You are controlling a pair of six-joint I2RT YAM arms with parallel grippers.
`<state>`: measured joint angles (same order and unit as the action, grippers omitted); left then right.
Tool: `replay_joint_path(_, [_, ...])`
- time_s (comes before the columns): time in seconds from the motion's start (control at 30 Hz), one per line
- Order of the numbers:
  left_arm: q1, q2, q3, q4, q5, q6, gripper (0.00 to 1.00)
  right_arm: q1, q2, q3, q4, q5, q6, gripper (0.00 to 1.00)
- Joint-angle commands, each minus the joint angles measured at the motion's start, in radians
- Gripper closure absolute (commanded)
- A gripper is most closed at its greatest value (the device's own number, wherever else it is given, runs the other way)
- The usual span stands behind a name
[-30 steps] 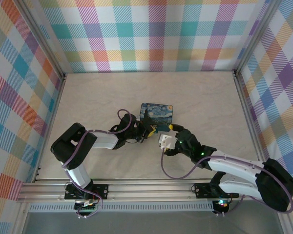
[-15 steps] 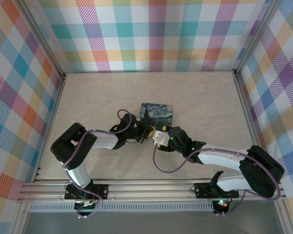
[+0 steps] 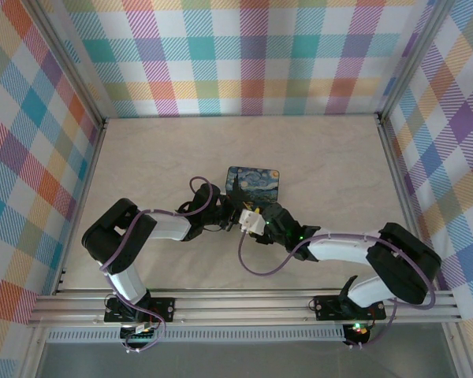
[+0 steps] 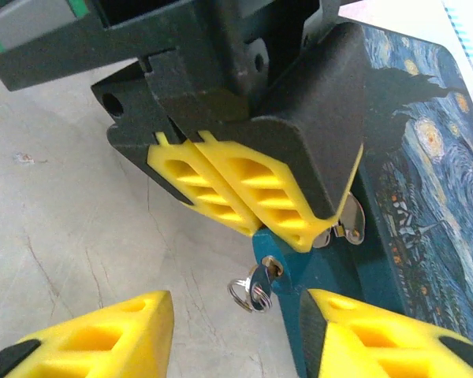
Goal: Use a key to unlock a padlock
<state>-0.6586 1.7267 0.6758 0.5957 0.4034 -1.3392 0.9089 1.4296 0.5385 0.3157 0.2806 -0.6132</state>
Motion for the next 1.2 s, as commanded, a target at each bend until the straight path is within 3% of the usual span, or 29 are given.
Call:
replay_joint_path(0.0, [-0.007, -0.010, 0.014, 0.018, 0.020, -0.007, 1.00, 0.011, 0.021, 0.028, 0.055, 0.016, 0.007, 0.58])
replay_joint_path(0.47, [-0.007, -0.005, 0.014, 0.019, 0.020, -0.009, 1.00, 0.018, 0.043, 0.018, 0.097, 0.084, 0.029, 0.79])
replay_joint_path(0.8, [-0.007, -0.006, 0.012, 0.021, 0.018, -0.012, 1.00, 0.018, 0.037, 0.010, 0.115, 0.107, 0.038, 1.00])
replay_joint_path(1.17, [-0.007, -0.012, 0.006, 0.022, 0.014, -0.016, 1.00, 0.018, 0.006, 0.014, 0.111, 0.126, 0.102, 1.00])
